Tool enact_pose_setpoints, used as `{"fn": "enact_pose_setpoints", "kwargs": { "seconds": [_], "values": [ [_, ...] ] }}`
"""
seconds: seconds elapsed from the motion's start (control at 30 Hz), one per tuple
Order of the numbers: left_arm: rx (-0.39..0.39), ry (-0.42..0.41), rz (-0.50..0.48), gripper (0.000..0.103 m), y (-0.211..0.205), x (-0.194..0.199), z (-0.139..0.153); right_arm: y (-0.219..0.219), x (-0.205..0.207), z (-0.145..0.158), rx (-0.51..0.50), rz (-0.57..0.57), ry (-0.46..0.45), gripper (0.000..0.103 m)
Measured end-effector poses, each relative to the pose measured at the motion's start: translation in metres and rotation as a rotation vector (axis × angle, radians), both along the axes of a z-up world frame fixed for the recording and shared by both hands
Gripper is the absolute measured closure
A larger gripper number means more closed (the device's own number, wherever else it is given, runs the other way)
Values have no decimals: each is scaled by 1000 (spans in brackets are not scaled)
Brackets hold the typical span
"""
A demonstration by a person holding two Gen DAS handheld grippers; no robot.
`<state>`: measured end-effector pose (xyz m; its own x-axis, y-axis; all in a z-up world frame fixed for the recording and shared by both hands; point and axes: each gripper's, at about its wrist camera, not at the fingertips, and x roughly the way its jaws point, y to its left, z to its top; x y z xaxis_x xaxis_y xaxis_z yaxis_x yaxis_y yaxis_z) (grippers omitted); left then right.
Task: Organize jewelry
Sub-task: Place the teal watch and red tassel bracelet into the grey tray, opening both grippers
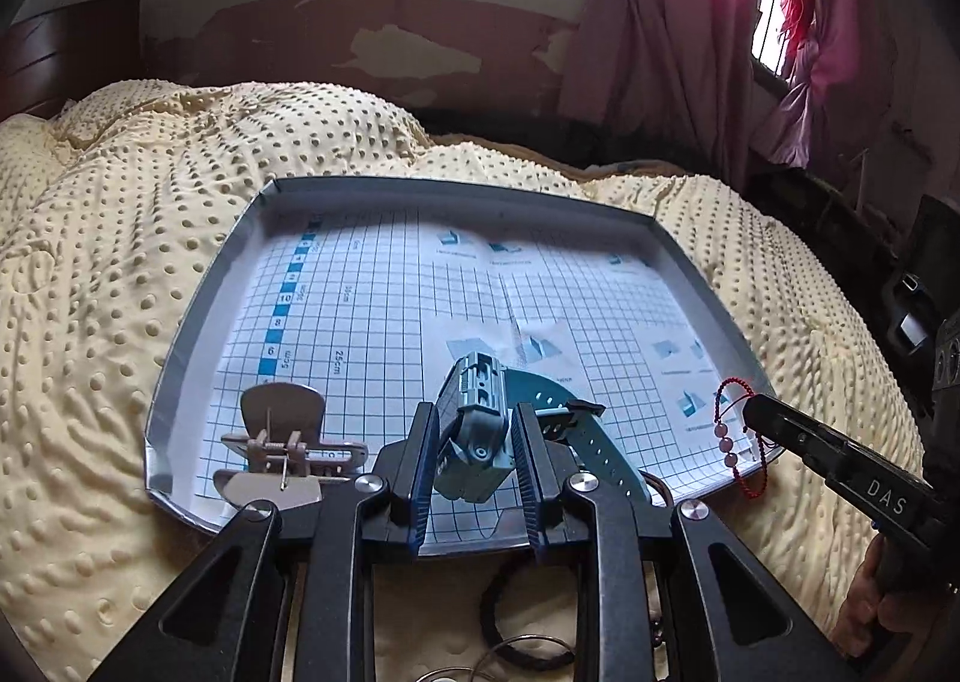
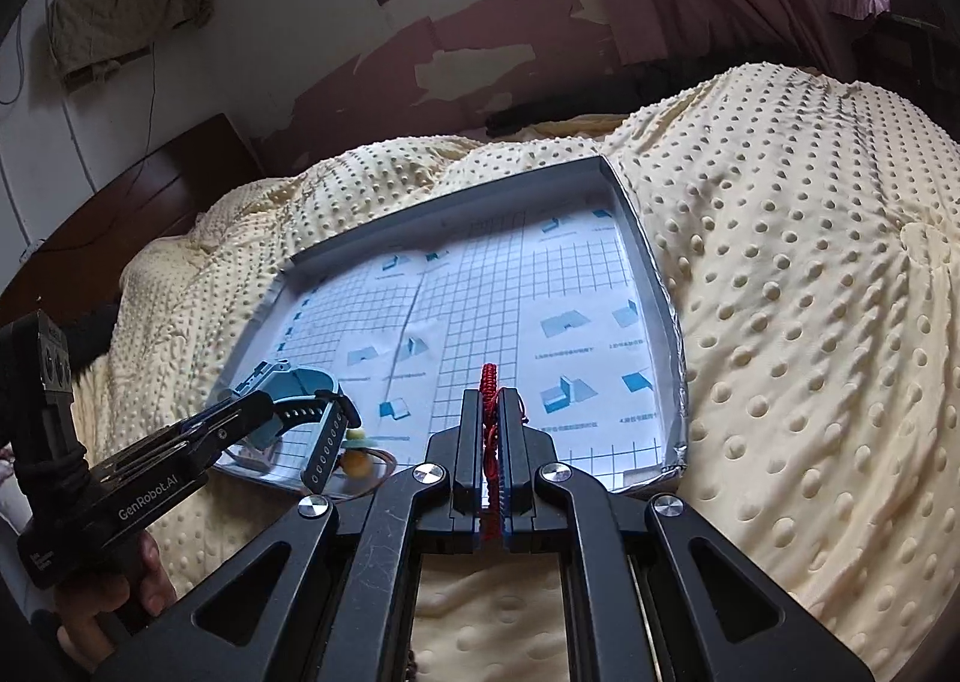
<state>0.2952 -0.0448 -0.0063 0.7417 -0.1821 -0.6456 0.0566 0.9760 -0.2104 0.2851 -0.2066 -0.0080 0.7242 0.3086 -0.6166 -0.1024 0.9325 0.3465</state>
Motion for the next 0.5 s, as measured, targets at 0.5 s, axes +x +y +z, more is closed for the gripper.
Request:
{"fn": "enact_pose_setpoints", "kwargs": {
  "seconds": [0.5],
  "values": [
    [-108, -25, 23, 73, 13, -14, 18, -20, -10, 5, 0, -20, 9, 75]
  ]
}}
